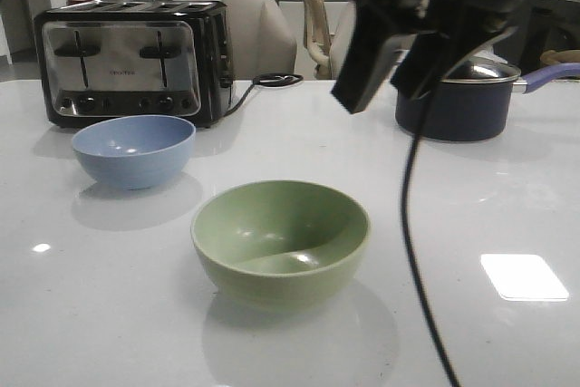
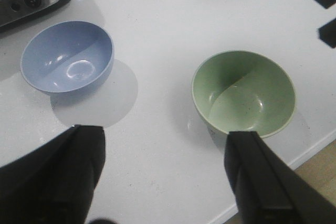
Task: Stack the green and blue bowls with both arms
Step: 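Set the green bowl down, open the right gripper and lift away, then move the left gripper down onto the rim of the light blue bowl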
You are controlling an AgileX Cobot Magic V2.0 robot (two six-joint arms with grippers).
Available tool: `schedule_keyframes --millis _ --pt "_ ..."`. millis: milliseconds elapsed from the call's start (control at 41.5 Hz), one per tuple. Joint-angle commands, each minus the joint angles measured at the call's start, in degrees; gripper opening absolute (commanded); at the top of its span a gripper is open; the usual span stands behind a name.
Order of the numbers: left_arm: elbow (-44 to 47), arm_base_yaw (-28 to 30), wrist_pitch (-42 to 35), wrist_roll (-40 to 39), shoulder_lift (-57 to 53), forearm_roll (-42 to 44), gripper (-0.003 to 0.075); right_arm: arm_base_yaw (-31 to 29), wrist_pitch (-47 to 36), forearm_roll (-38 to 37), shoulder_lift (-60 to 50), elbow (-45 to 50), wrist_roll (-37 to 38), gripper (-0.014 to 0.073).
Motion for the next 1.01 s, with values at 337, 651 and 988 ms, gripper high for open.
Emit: schedule_keyframes --millis 337,651,988 --pt "-0.7 -0.3 -4.2 -0.2 0.3 -0.4 0.0526 -0.1 -2.0 -1.7 -30.5 17.6 0.2 0.0495" --pt "-4.9 4.9 3.1 -5.1 7.9 1.5 0.0526 -0.1 -3.4 -5.4 -35.2 19.9 6.0 0.0495" --pt "-18.6 21.4 5.2 -5.0 24.6 1.5 0.0526 -0.1 -5.0 -5.2 -35.2 19.9 6.2 0.0495"
